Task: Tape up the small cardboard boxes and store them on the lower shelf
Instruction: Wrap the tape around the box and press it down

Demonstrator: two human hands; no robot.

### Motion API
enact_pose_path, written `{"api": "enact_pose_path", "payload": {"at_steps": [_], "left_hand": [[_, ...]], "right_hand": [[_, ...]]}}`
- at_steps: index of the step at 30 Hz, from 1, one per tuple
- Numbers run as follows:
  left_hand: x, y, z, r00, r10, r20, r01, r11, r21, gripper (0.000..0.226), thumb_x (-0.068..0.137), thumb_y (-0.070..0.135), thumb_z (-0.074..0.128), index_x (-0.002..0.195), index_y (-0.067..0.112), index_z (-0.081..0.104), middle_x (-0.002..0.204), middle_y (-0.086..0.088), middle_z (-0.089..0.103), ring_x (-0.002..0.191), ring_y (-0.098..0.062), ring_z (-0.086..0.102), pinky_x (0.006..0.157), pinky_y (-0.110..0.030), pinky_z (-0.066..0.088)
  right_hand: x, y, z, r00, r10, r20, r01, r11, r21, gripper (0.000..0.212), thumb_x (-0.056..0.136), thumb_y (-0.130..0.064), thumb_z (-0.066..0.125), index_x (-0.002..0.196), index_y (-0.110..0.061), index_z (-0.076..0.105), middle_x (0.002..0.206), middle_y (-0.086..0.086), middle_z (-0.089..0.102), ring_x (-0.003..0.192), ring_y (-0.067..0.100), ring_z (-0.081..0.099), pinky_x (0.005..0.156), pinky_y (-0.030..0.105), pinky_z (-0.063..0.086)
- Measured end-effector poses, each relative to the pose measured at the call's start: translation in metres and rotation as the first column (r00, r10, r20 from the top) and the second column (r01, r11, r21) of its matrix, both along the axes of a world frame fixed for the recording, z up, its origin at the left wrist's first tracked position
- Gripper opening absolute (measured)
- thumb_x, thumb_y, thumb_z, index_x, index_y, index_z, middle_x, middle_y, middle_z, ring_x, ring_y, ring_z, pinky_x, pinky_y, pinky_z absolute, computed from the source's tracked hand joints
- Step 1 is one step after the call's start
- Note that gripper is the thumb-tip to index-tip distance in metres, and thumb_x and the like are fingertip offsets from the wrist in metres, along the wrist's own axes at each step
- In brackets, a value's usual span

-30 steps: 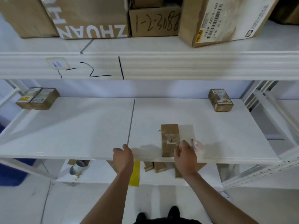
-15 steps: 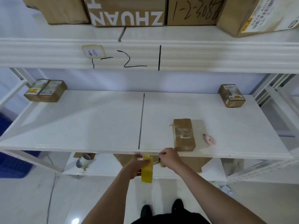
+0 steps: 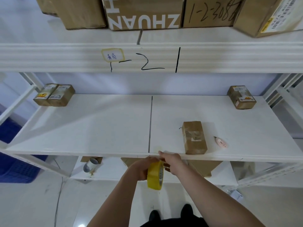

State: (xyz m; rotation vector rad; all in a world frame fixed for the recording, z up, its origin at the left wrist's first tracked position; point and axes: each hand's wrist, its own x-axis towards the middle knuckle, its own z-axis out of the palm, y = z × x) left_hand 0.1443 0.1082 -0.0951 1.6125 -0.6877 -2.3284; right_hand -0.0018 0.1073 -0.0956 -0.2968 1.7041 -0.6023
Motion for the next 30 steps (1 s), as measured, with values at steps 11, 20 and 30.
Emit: {"api": "enact_pose_path", "payload": {"at_steps": [11,20,30], "left_hand": [[0.009,-0.005,0.004,0.997,0.080,0.021,-0.082,0.985,0.149,0.055,0.086,0.035,0.078,0.130,0.004,0.062,0.121,-0.021,0.070,0.113,-0.038,0.067,0.105,-0.053,0.049],[0.016,0.002,0.007,0.989,0.142,-0.030,-0.138,0.984,0.115,0.050,0.079,0.036,0.083,0.115,0.004,0.068,0.100,-0.021,0.076,0.085,-0.037,0.076,0.073,-0.048,0.062],[0.044,-0.017,0.035,0.978,-0.109,0.180,0.158,0.946,-0.283,0.036,0.089,0.045,0.064,0.117,0.024,0.071,0.120,-0.014,0.070,0.112,-0.038,0.066,0.102,-0.055,0.051]], "right_hand": [[0.028,-0.017,0.015,0.815,0.188,-0.549,-0.247,0.968,-0.034,0.030,0.083,-0.016,0.074,0.071,-0.016,0.046,0.069,-0.001,0.054,0.058,0.013,0.051,0.042,0.021,0.034],[0.046,-0.016,0.028,0.724,0.201,-0.660,-0.358,0.927,-0.110,0.031,0.087,-0.014,0.071,0.066,-0.016,0.047,0.062,-0.004,0.052,0.054,0.008,0.046,0.041,0.020,0.031],[0.044,-0.014,0.063,0.906,0.091,-0.413,-0.234,0.922,-0.309,0.030,0.079,-0.014,0.077,0.052,-0.010,0.065,0.054,0.002,0.062,0.054,0.014,0.059,0.056,0.021,0.050]]}}
